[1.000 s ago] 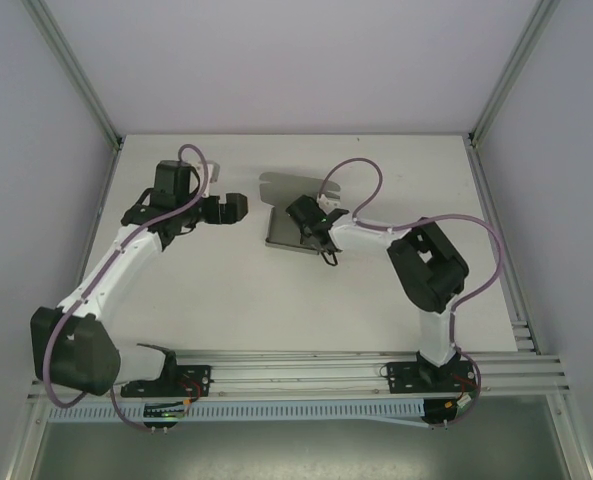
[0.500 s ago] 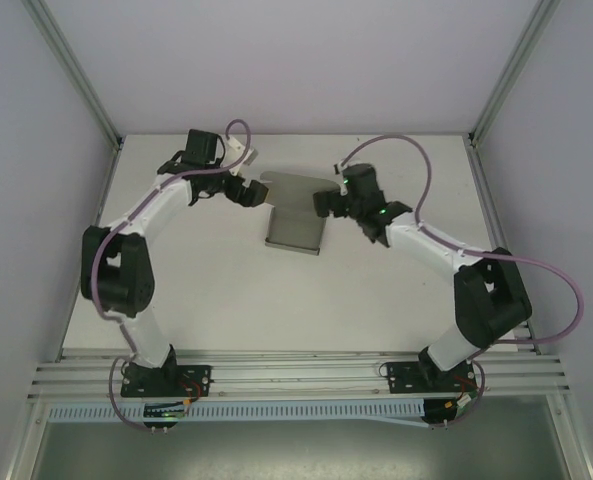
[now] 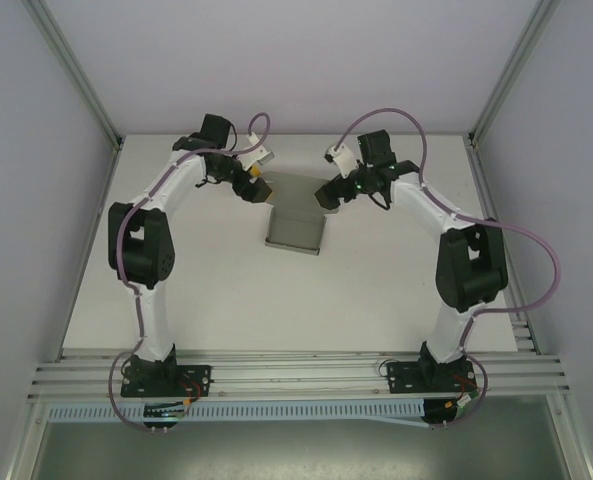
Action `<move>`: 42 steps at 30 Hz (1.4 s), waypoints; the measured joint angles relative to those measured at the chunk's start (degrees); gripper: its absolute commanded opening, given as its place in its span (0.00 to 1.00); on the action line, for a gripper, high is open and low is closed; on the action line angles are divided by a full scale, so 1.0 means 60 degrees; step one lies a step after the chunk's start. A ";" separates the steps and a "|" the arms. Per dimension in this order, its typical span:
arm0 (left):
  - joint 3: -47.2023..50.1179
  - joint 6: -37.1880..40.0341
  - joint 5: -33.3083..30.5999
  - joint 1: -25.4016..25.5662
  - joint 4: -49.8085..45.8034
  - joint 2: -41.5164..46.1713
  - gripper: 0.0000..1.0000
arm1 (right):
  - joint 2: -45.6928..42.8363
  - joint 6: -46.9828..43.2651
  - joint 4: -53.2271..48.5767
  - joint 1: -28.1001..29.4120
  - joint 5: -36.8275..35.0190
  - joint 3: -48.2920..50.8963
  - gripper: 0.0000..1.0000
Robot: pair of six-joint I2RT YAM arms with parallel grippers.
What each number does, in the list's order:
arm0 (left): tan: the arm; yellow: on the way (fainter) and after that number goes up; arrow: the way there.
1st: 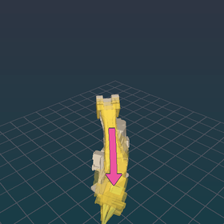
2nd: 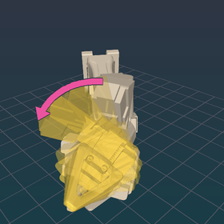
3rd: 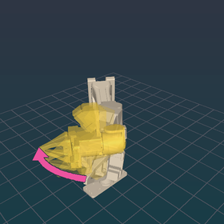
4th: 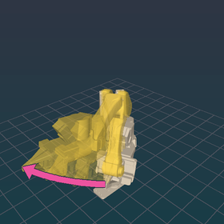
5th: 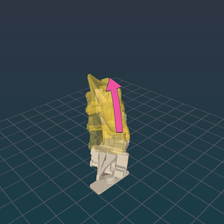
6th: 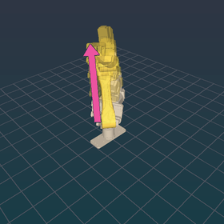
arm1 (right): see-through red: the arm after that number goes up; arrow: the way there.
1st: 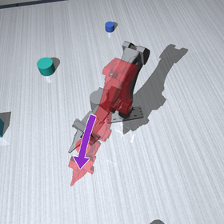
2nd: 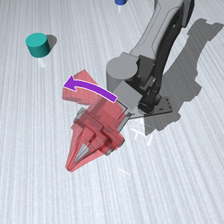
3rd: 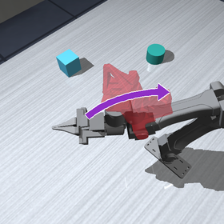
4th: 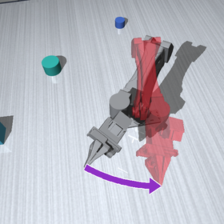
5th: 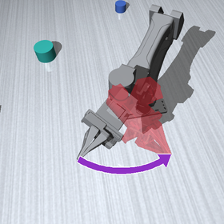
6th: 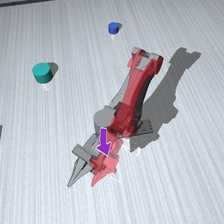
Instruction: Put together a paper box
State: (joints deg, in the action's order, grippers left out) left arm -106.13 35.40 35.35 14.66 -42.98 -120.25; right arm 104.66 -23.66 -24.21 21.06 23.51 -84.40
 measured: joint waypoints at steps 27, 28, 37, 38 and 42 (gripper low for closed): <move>-0.1246 0.1220 -0.1260 0.0911 -0.0965 -0.1035 0.15 | 0.1002 -0.1002 -0.1854 0.0004 -0.1020 -0.1002 0.00; -0.1162 0.1158 -0.1300 0.0929 -0.0922 -0.0980 0.15 | 0.0969 -0.0976 -0.1749 0.0011 -0.1075 -0.0922 0.00; -0.0670 0.0339 -0.1818 0.1086 -0.0827 -0.0627 0.27 | 0.0288 -0.0583 -0.1257 0.0098 -0.1395 -0.0160 0.00; -0.0543 0.0259 -0.1891 0.1086 -0.0831 -0.0601 0.29 | 0.0200 -0.0561 -0.1235 0.0098 -0.1432 -0.0062 0.00; -0.0109 0.0044 -0.2004 0.1060 -0.0761 -0.0557 0.19 | 0.0026 -0.0532 -0.1213 0.0106 -0.1504 0.0138 0.00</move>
State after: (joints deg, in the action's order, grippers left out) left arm -106.78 35.66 23.33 21.02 -47.55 -123.59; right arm 104.81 -26.85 -31.48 21.69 14.48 -83.57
